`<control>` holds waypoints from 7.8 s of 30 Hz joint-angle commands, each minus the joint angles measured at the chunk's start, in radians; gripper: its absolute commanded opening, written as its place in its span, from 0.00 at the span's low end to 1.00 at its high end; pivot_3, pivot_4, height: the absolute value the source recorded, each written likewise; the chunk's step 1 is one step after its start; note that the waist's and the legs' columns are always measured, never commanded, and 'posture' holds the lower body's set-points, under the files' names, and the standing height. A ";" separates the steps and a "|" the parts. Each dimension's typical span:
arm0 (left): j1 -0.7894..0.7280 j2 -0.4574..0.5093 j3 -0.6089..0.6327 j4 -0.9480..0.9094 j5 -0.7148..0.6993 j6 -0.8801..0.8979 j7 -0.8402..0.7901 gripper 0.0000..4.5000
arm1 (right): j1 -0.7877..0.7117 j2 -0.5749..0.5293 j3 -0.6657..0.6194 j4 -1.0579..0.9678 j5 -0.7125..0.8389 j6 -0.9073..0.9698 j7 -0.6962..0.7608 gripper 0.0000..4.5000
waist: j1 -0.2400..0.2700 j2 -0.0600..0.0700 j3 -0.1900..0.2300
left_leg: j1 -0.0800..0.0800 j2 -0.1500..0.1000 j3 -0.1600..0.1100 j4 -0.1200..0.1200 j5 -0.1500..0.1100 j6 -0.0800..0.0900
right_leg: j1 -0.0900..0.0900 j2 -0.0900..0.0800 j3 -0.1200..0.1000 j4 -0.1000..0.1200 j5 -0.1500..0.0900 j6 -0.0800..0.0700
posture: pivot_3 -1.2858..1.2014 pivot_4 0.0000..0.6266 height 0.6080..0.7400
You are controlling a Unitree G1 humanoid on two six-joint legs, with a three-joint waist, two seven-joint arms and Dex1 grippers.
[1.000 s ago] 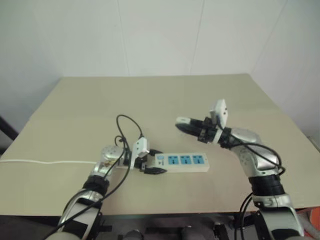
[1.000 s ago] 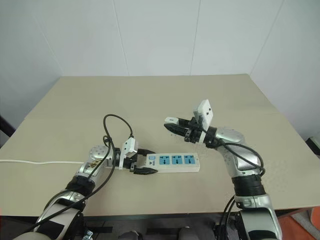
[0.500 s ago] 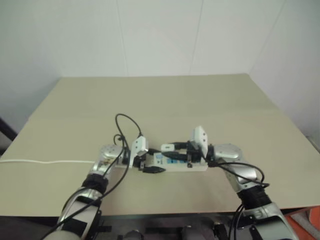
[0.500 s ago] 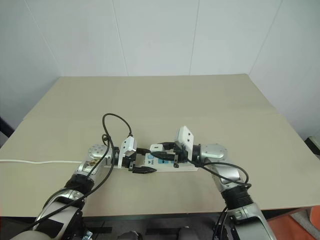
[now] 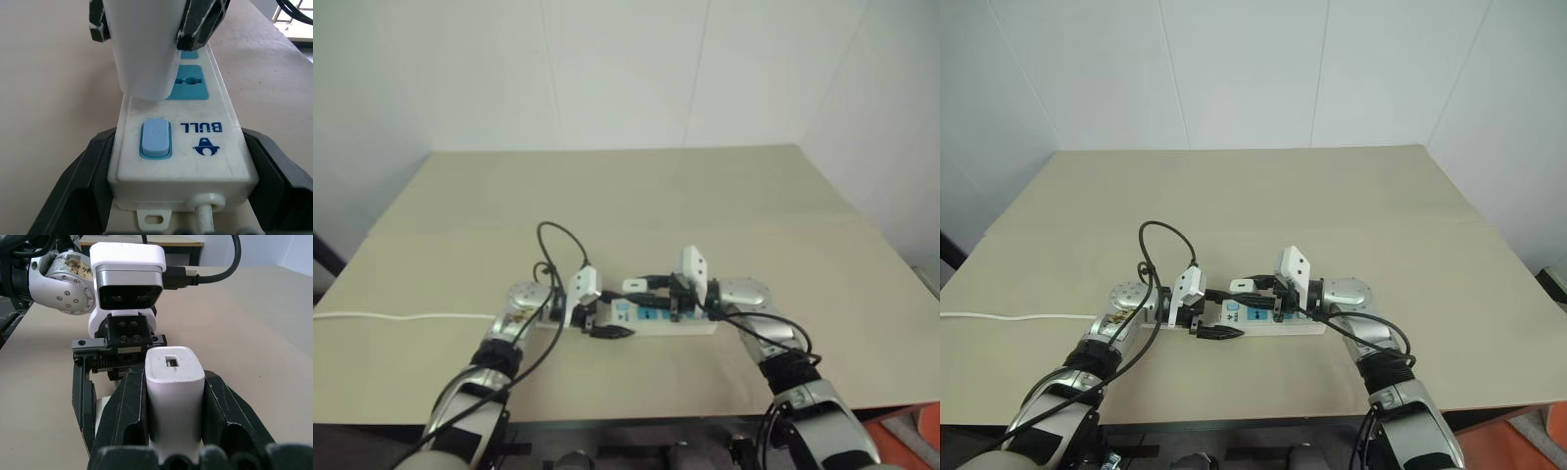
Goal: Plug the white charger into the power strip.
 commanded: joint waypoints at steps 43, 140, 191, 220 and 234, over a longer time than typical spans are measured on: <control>0.035 0.045 -0.009 -0.051 0.007 -0.010 -0.014 0.73 | -0.031 0.022 -0.032 0.190 -0.055 -0.100 -0.068 0.26 | -0.023 -0.001 -0.001 | 0.006 0.001 0.000 0.000 0.000 0.000 | 0.002 0.001 0.001 0.003 -0.003 0.006 | 0.52 0.24 1.00; 0.046 0.053 0.050 0.072 -0.051 -0.211 -0.058 0.73 | 0.016 -0.092 0.035 0.448 -0.056 -0.136 0.098 0.26 | 0.002 -0.003 -0.006 | 0.017 0.005 0.000 -0.003 0.000 0.000 | 0.015 0.004 0.000 -0.002 -0.006 0.004 | 0.52 0.24 1.00; 0.069 0.105 0.058 0.014 -0.069 -0.188 -0.059 0.73 | 0.040 -0.037 0.124 0.516 -0.125 -0.135 0.096 0.26 | -0.019 -0.005 -0.017 | 0.025 0.013 0.000 -0.014 -0.001 0.000 | 0.018 0.012 0.000 -0.008 -0.007 -0.002 | 0.52 0.24 1.00; 0.132 0.123 0.072 -0.082 -0.084 -0.148 -0.038 0.73 | 0.044 0.003 0.104 0.535 -0.129 -0.059 0.088 0.26 | -0.023 -0.004 -0.018 | 0.030 0.022 0.001 -0.020 -0.001 0.000 | 0.017 0.022 0.001 -0.007 -0.008 -0.005 | 0.52 0.24 1.00; 0.110 0.123 0.063 -0.073 -0.079 -0.143 -0.045 0.73 | -0.007 0.035 0.163 0.500 -0.166 -0.105 0.149 0.26 | -0.021 -0.004 -0.020 | 0.029 0.022 0.001 -0.021 -0.001 -0.001 | 0.017 0.022 0.001 -0.008 -0.009 -0.007 | 0.52 0.24 1.00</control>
